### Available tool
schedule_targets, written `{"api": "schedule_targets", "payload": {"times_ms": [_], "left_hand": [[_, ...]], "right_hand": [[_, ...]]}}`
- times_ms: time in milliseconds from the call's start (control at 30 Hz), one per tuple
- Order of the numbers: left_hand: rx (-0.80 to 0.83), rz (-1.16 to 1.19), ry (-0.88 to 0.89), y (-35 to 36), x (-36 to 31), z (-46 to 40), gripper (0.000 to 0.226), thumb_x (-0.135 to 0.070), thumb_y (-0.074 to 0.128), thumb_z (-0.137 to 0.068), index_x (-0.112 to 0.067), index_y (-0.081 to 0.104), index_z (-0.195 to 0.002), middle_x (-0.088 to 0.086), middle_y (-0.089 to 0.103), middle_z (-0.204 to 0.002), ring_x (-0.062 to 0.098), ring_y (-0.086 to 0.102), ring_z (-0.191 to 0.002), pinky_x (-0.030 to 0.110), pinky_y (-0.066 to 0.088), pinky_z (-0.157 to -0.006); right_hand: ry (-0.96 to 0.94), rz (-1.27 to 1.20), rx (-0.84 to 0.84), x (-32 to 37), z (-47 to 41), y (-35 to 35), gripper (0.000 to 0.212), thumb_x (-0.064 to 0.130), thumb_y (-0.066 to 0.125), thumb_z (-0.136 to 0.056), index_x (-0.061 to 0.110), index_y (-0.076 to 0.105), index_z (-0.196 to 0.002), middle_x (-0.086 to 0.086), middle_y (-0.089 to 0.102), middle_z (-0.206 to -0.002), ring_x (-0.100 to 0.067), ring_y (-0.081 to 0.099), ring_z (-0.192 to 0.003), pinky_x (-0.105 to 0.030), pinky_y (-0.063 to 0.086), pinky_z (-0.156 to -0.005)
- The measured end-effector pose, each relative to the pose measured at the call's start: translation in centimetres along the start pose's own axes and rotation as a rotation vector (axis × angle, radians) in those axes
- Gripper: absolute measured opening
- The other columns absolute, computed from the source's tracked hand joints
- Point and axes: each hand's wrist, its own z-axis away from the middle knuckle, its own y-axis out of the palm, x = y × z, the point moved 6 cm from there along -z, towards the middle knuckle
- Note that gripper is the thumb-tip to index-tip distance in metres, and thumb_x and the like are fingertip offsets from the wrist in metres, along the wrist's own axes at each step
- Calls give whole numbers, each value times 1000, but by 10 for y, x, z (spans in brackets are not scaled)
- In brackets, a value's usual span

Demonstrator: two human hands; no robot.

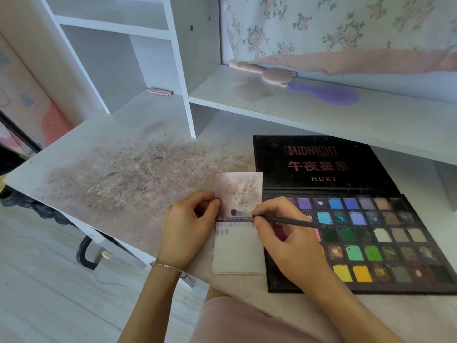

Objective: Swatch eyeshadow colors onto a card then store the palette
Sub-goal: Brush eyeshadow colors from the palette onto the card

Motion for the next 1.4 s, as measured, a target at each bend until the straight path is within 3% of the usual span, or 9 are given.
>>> {"api": "schedule_targets", "payload": {"times_ms": [100, 167, 333, 567, 667, 867, 1000, 1300, 1400], "left_hand": [[-4, -3, -12, 0, 1, -1, 7, -20, 65, -82, -26, 68, -80, -17, 64, -65, 4, 61, -65, 20, 47, -63], [-4, -1, -9, 0, 0, -1, 12, -20, 65, -81, -31, 66, -78, -17, 64, -66, 5, 61, -65, 22, 49, -65], [-4, -1, 0, 1, -2, 0, 13, -16, 65, -82, -29, 66, -79, -12, 66, -67, 9, 63, -68, 29, 50, -70], [-44, -27, -40, 3, -4, 2, 10, -19, 63, -84, -19, 71, -90, -5, 66, -73, 14, 62, -73, 32, 51, -72], [-32, -28, -37, 4, -4, 3, 11, -18, 62, -85, -18, 70, -92, -1, 68, -76, 17, 62, -74, 33, 51, -73], [-16, -48, -6, 3, -6, 4, 12, -16, 61, -85, -15, 70, -93, 2, 69, -79, 18, 63, -76, 32, 50, -72], [-20, -42, -14, 3, -6, 3, 11, -16, 62, -85, -15, 70, -91, 1, 68, -77, 18, 63, -75, 33, 50, -73], [-32, -15, -25, 4, -2, 3, 10, -16, 63, -84, -25, 66, -81, -5, 66, -71, 14, 62, -70, 28, 48, -68], [-28, -16, -26, 5, 0, 2, 8, -17, 62, -84, -23, 68, -83, -5, 66, -71, 13, 62, -71, 28, 47, -67]], "right_hand": [[17, -90, -79, -2, 0, -11, 17, 12, 54, -82, 28, 59, -86, 9, 62, -83, -10, 58, -70, -19, 49, -58], [40, -121, -127, -3, 0, -20, 21, 7, 56, -84, 28, 61, -86, 9, 65, -81, -9, 60, -72, -22, 52, -63], [62, -97, -221, -5, 4, -49, 30, -2, 52, -85, 26, 62, -83, 4, 66, -78, -13, 59, -65, -20, 49, -58], [30, 103, -335, -10, 23, -97, 30, 4, 48, -91, 32, 56, -86, 14, 60, -88, 5, 58, -88, -6, 47, -59], [71, 178, -340, -22, 31, -114, 30, 5, 51, -90, 35, 54, -86, 14, 60, -91, 9, 57, -91, -6, 48, -58], [102, 310, -342, -32, 36, -118, 29, -3, 56, -82, 25, 56, -77, 14, 60, -77, 11, 57, -80, -2, 44, -59], [98, 308, -314, -31, 37, -116, 35, -1, 56, -81, 33, 53, -75, 13, 60, -74, 9, 56, -78, -4, 44, -62], [163, 281, -270, -36, 37, -114, 31, -1, 56, -81, 28, 54, -71, 9, 59, -71, 3, 55, -76, -4, 44, -61], [144, 293, -267, -34, 36, -114, 33, 0, 56, -82, 31, 51, -73, 12, 58, -74, 10, 55, -77, -2, 43, -61]]}}
